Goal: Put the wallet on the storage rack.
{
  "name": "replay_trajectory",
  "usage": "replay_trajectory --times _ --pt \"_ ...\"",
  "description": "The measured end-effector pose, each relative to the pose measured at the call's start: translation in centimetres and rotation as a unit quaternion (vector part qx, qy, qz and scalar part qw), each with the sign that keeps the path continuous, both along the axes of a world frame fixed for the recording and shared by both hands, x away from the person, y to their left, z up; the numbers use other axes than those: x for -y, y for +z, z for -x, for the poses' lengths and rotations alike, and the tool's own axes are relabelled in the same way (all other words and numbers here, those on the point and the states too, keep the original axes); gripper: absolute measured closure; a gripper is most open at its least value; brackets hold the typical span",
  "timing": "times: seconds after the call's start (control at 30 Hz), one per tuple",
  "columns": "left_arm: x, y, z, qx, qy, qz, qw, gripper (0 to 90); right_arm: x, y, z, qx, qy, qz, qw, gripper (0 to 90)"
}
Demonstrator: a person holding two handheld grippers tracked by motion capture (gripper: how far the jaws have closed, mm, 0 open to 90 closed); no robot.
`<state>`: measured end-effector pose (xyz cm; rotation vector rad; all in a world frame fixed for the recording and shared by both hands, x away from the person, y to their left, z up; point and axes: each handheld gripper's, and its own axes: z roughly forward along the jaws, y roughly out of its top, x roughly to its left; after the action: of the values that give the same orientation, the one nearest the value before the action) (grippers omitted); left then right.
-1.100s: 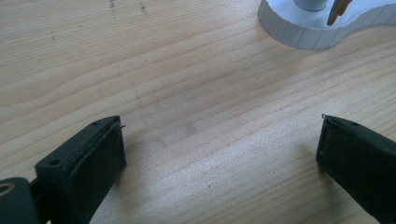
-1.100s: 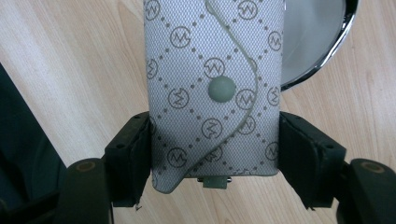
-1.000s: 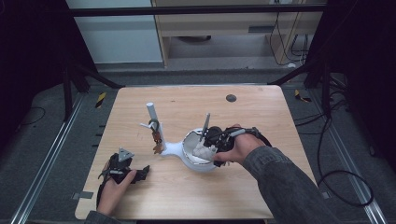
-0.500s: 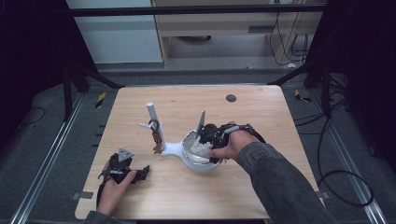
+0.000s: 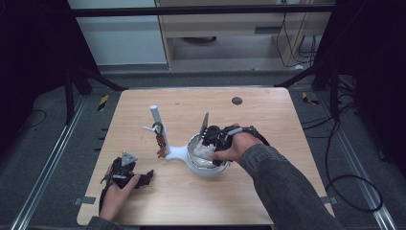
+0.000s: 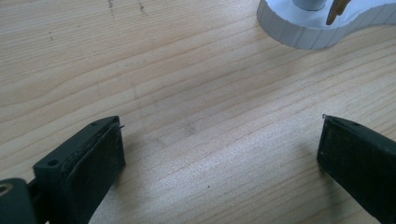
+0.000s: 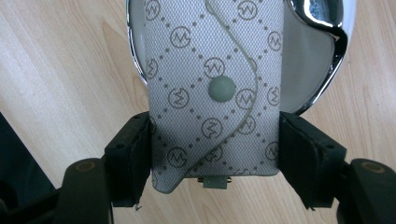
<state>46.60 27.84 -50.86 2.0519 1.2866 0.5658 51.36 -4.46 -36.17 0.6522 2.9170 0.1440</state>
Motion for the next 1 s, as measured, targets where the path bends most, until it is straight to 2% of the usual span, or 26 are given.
replay_trajectory --times 1.0 --pt "0.02 -0.01 -0.01 0.000 -0.003 0.000 1.0000 0.0 -0.76 -0.62 -0.67 0.008 -0.004 -0.009 0.9999 31.0"
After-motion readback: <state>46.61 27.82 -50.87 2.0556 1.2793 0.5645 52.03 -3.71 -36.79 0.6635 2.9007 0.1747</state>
